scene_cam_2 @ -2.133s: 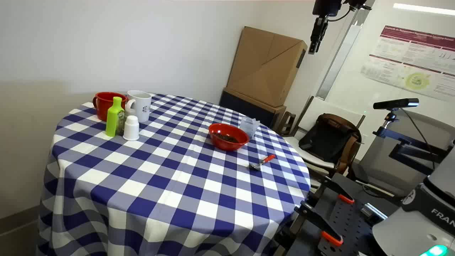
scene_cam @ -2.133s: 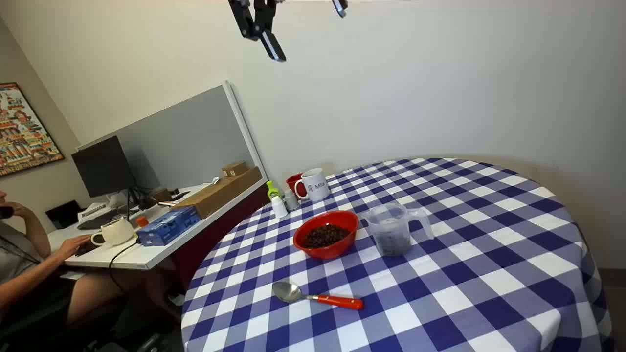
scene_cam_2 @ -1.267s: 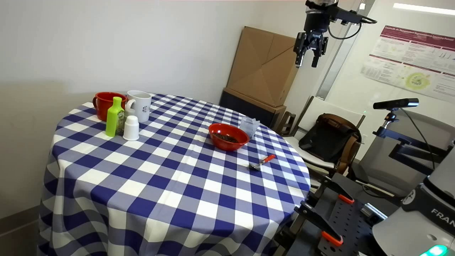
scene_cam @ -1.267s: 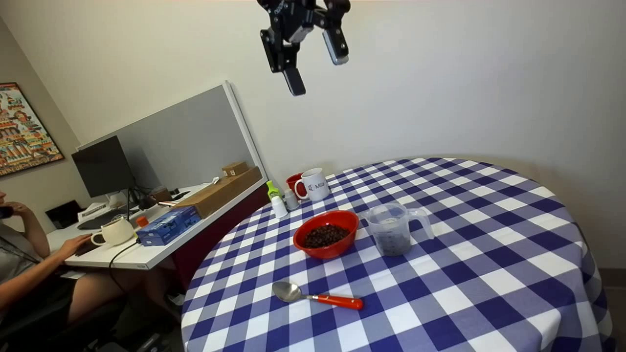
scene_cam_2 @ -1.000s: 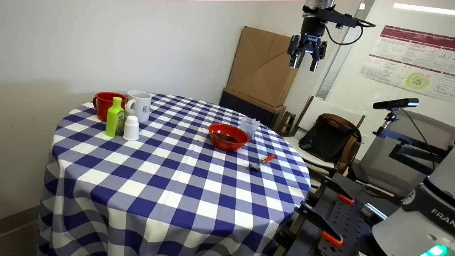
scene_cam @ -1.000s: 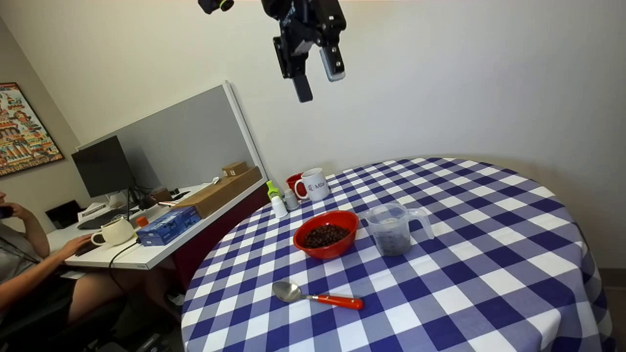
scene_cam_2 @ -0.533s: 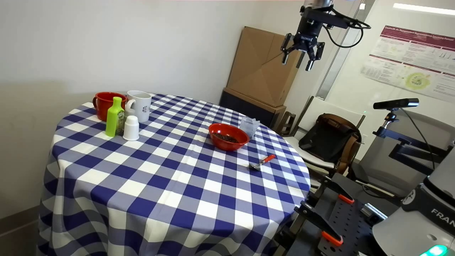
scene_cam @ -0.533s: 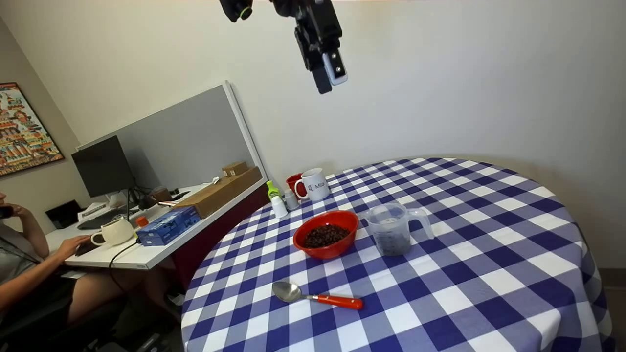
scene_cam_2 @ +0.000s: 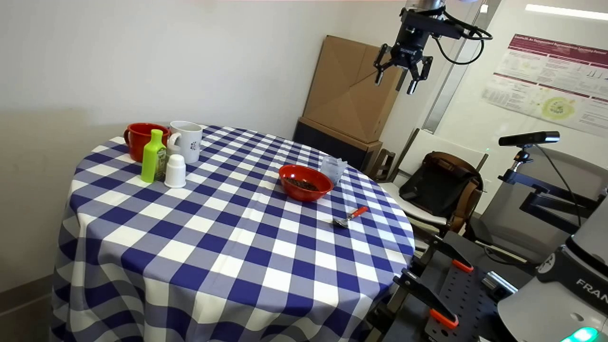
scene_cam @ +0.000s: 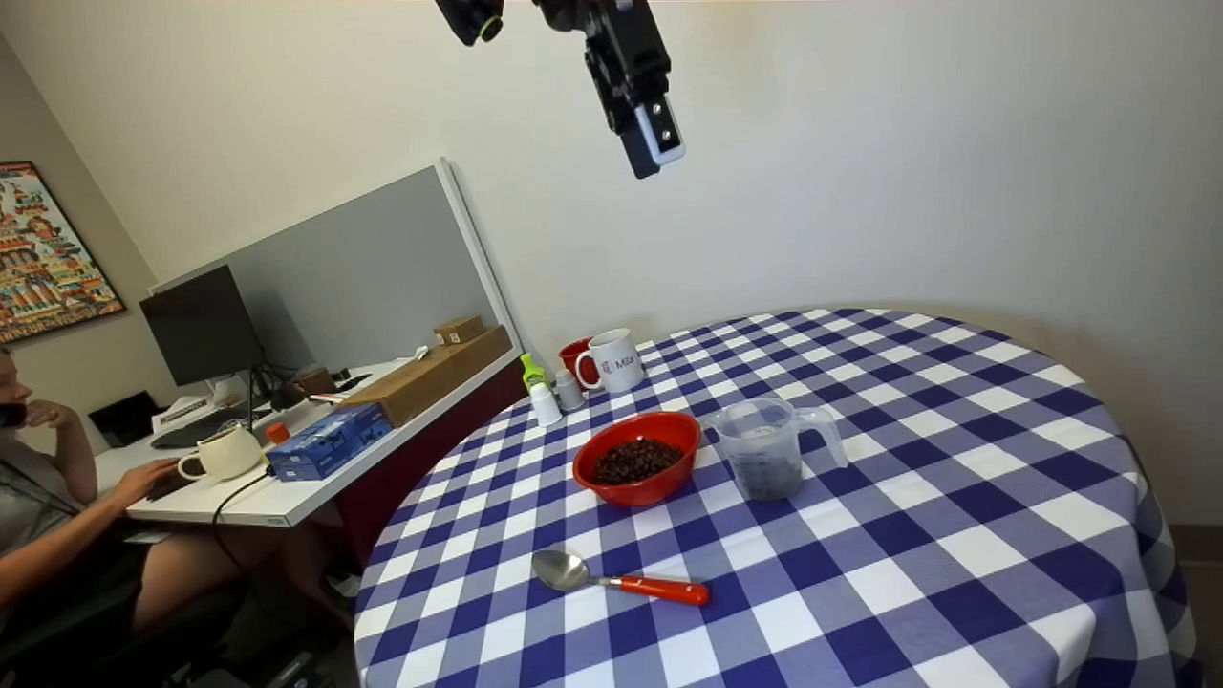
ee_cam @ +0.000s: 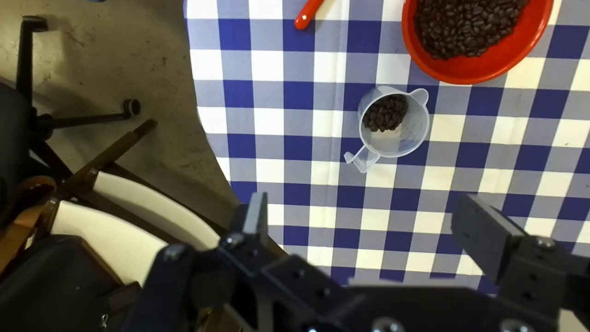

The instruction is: Pick up the spoon, take one spoon of the objects from the red bowl and it in the measuring cup

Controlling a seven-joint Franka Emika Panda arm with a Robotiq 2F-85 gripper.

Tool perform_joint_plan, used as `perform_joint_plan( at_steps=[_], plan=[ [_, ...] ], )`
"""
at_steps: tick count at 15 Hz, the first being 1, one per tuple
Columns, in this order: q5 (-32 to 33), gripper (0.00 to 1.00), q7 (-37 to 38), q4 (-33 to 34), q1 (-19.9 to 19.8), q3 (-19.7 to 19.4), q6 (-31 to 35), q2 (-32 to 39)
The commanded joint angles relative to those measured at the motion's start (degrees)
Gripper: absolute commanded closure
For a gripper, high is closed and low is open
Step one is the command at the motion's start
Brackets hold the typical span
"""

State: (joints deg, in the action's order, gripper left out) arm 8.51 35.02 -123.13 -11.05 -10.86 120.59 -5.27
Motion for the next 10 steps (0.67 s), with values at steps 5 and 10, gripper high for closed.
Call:
perform_joint_plan(
  at_steps=[5,10],
  plan=[
    [24.7,0.00,16.2,-14.2,-2.1,3.9,19.8,-5.1],
    [28.3,0.00,37.5,-13.4,-2.4,5.3,14.8,-0.5]
  ],
)
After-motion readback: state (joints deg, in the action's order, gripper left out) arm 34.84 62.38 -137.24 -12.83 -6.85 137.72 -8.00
